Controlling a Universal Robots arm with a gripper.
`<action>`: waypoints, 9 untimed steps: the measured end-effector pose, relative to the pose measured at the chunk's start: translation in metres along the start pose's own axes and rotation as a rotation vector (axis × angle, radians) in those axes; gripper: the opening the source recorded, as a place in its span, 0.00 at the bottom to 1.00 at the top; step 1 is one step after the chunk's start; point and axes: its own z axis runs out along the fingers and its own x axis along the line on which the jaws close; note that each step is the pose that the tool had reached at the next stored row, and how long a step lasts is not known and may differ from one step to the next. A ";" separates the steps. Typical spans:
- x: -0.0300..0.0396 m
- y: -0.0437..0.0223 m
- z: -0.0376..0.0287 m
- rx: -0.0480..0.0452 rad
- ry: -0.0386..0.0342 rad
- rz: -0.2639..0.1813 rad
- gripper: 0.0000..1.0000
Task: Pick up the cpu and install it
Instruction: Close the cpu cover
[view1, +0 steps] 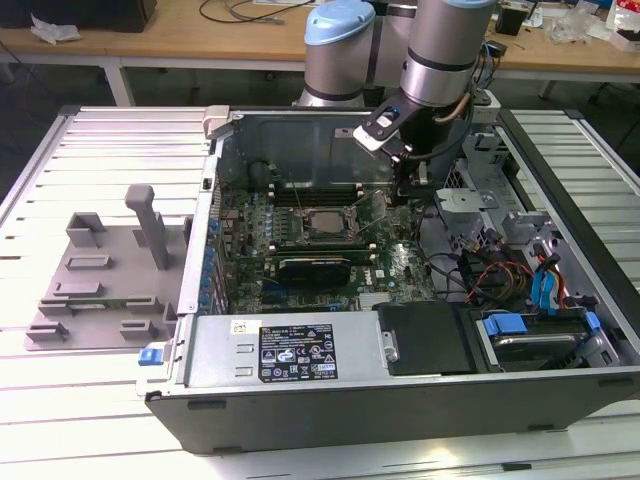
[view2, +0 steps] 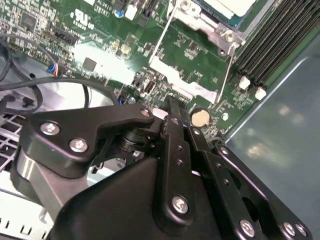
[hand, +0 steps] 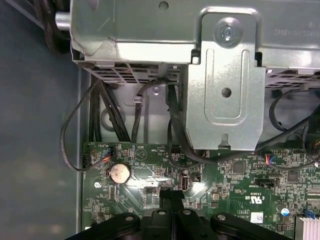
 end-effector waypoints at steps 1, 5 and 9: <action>0.0000 -0.0015 0.0001 0.0000 -0.0002 0.000 0.11; 0.0002 -0.0088 0.0005 0.0000 -0.0004 0.000 0.11; 0.0004 -0.0199 0.0007 0.0000 -0.0003 0.000 0.11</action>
